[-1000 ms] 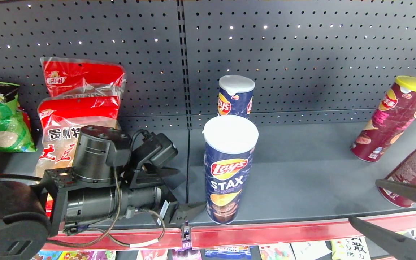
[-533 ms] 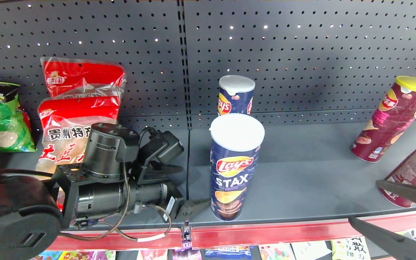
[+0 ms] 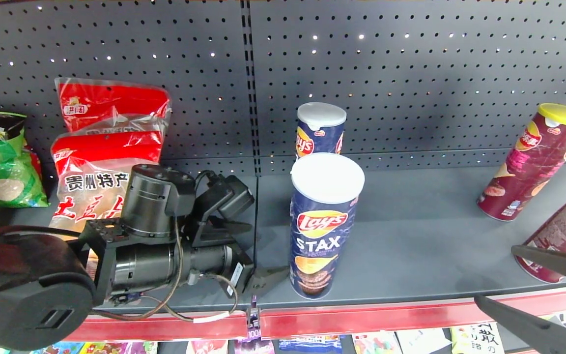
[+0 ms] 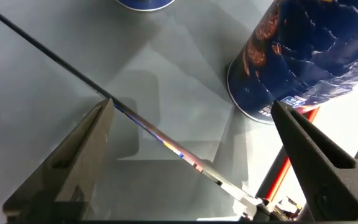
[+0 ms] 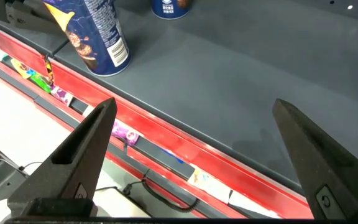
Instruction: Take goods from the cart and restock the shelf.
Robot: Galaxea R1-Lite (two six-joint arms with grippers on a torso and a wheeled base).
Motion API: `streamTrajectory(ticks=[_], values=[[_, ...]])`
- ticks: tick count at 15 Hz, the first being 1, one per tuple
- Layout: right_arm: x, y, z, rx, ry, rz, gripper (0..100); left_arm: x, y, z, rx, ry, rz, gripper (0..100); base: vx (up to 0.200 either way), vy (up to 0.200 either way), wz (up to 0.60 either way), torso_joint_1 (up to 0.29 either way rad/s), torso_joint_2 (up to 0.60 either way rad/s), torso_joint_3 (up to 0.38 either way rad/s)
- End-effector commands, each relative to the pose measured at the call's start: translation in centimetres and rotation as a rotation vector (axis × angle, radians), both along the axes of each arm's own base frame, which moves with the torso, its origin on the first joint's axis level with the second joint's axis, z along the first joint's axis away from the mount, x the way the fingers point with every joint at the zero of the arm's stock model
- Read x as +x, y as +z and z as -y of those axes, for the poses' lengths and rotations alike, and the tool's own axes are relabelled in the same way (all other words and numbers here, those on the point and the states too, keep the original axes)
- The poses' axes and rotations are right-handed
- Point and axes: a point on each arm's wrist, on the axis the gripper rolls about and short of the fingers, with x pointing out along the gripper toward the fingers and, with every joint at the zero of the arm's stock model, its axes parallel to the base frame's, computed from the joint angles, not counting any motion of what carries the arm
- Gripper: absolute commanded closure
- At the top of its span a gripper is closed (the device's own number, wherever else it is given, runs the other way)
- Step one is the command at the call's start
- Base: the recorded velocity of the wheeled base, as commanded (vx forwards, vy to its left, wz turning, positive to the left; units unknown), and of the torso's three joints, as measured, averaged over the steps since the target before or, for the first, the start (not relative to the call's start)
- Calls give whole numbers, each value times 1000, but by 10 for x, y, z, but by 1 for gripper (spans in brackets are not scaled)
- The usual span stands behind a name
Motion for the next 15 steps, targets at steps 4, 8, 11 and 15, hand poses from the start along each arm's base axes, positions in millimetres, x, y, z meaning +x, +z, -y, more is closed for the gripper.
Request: streamTrajectory(ticks=[4,8,11,15], values=[[0,0,0,0,-1,1,0,1,1,1,-3,0,2,0,0,0,0,0,0,0],[1,0,1,0,-14,1,0,0,1,0,-2,4,5,0,0,0,0,0,0,0],[-1,-9,3,-35,-27,-8,0,-7,18,-18,-23,84,59,0,0,0,0,0,0,0],[-32,-29,27,-52,-58,79,0,-67,70,-98,-65,446,274,0,0,0,0,0,0,0]])
